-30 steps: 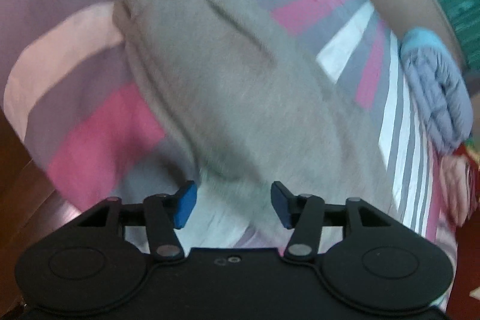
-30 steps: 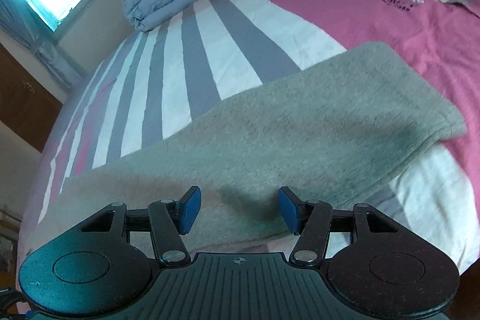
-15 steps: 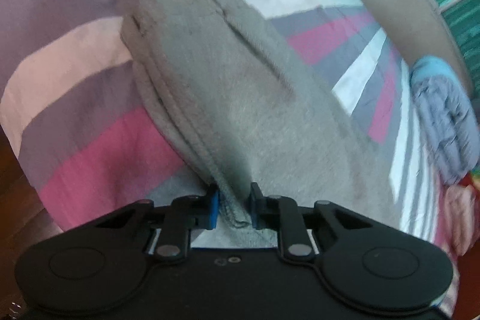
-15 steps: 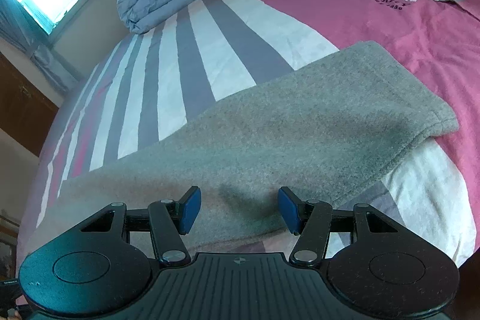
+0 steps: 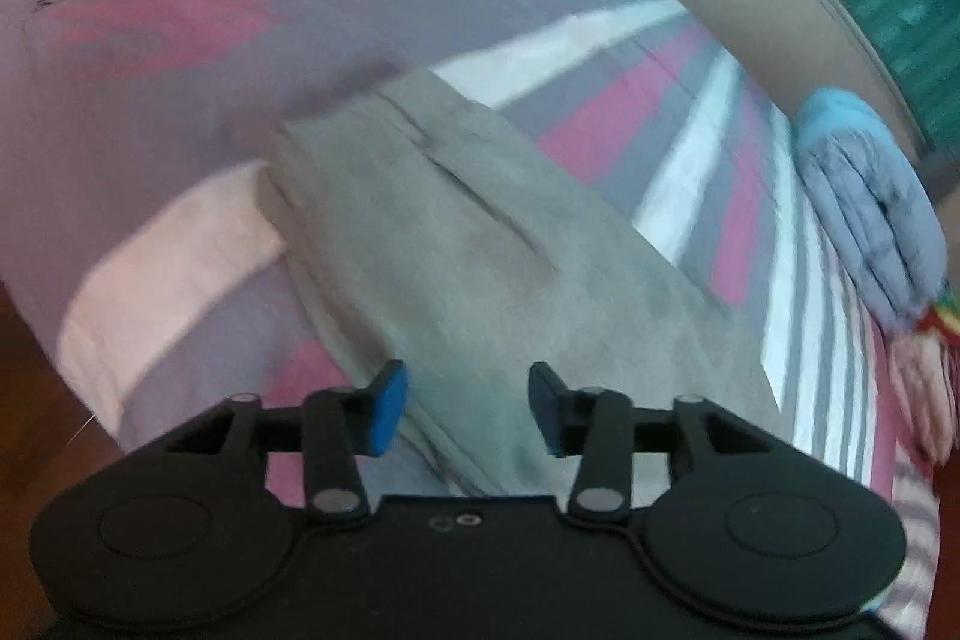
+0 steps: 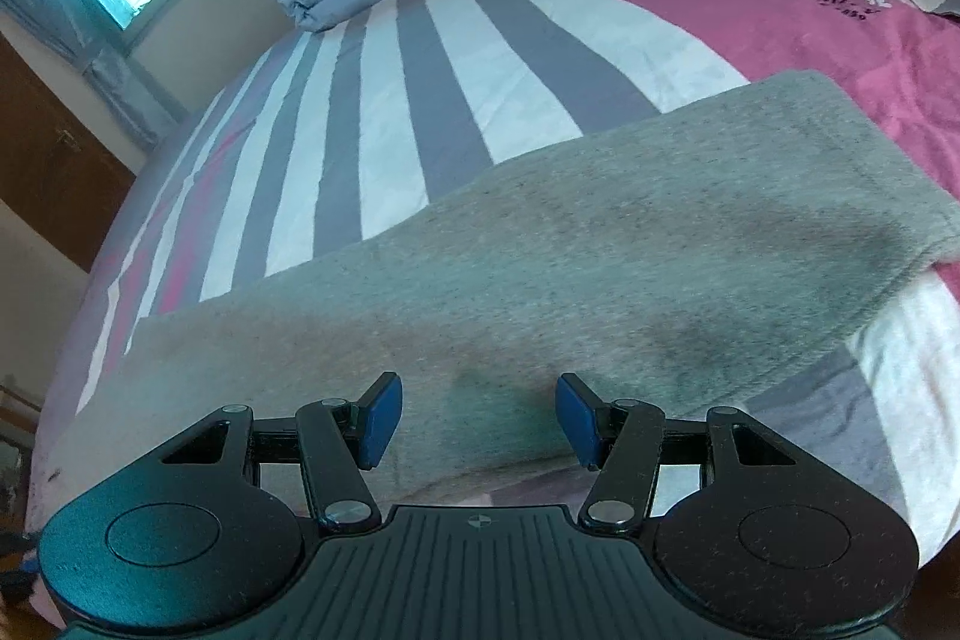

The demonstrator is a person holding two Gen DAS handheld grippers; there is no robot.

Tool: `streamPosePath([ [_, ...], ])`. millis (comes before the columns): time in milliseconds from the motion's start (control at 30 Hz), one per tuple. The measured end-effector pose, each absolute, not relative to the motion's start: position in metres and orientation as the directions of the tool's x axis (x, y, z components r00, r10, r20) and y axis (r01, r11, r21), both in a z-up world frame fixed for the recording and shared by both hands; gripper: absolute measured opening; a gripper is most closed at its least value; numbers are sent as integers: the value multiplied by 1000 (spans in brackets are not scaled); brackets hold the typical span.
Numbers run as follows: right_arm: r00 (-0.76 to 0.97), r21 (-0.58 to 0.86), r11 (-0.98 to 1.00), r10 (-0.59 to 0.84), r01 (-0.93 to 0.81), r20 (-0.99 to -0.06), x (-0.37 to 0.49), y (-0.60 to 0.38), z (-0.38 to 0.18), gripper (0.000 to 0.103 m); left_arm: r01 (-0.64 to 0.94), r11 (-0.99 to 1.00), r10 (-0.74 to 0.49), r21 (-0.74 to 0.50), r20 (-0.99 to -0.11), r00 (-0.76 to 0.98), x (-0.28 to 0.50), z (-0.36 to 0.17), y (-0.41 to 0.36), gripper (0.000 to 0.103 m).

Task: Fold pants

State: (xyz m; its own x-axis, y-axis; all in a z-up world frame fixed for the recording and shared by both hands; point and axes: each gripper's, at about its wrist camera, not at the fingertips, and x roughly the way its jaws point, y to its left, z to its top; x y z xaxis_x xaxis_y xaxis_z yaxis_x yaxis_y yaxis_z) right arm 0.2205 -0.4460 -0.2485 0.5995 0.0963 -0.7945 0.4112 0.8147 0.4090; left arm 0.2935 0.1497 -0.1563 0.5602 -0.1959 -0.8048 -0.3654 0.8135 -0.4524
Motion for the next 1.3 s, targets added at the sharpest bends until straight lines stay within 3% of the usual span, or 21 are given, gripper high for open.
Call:
streamPosePath([
  [233, 606, 415, 818, 105, 399, -789, 220, -439, -248, 57, -475, 757, -174, -449, -839, 515, 293, -174, 182, 37],
  [533, 602, 408, 816, 93, 411, -793, 217, -439, -246, 57, -445, 737, -187, -508, -787, 587, 310, -169, 183, 37],
  [700, 599, 412, 804, 88, 429, -796, 215, -440, -247, 57, -477, 714, -206, -512, -805, 556, 314, -185, 179, 36],
  [733, 600, 412, 805, 88, 427, -795, 215, -440, -247, 57, -476, 714, -203, -514, -802, 561, 313, -188, 177, 30],
  [767, 601, 410, 807, 87, 425, -794, 215, -439, -246, 57, -472, 715, -194, -516, -795, 575, 310, -189, 177, 11],
  [833, 598, 403, 811, 82, 425, -797, 215, -439, -247, 57, -458, 725, -168, -514, -777, 606, 308, -186, 175, 0],
  [1167, 598, 377, 821, 55, 429, -799, 217, -434, -245, 57, -400, 799, -55, -449, -718, 694, 313, -148, 170, 0],
  [1300, 597, 369, 833, 59, 412, -800, 221, -429, -244, 57, -410, 811, -35, -417, -735, 677, 304, -160, 176, 0],
])
